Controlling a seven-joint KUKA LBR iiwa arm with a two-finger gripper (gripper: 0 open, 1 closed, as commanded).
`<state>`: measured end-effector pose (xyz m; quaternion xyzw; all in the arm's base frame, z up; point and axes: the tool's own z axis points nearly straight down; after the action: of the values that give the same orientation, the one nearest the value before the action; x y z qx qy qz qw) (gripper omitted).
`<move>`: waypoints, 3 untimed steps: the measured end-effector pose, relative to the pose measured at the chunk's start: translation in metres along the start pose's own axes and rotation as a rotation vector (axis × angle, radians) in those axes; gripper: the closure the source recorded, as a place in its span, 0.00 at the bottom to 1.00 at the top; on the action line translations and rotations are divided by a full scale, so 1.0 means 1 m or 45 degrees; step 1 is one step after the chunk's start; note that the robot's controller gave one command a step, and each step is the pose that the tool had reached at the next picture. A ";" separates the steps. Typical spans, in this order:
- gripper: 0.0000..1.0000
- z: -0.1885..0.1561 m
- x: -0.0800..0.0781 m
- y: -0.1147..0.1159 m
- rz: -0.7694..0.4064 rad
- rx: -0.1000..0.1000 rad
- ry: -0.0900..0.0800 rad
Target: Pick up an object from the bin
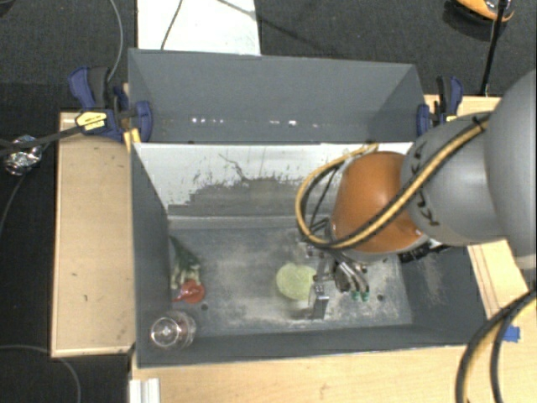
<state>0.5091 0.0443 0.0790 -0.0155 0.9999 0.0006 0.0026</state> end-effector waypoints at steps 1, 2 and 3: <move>1.00 0.010 0.001 0.006 -0.003 0.000 -0.007; 1.00 0.008 0.001 0.006 -0.003 0.000 -0.009; 1.00 0.009 -0.002 0.000 0.013 -0.001 -0.013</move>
Offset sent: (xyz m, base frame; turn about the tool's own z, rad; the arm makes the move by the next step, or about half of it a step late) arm 0.0000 0.0000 0.0000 0.0000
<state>0.5111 0.0446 0.0703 -0.0104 0.9999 0.0011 0.0075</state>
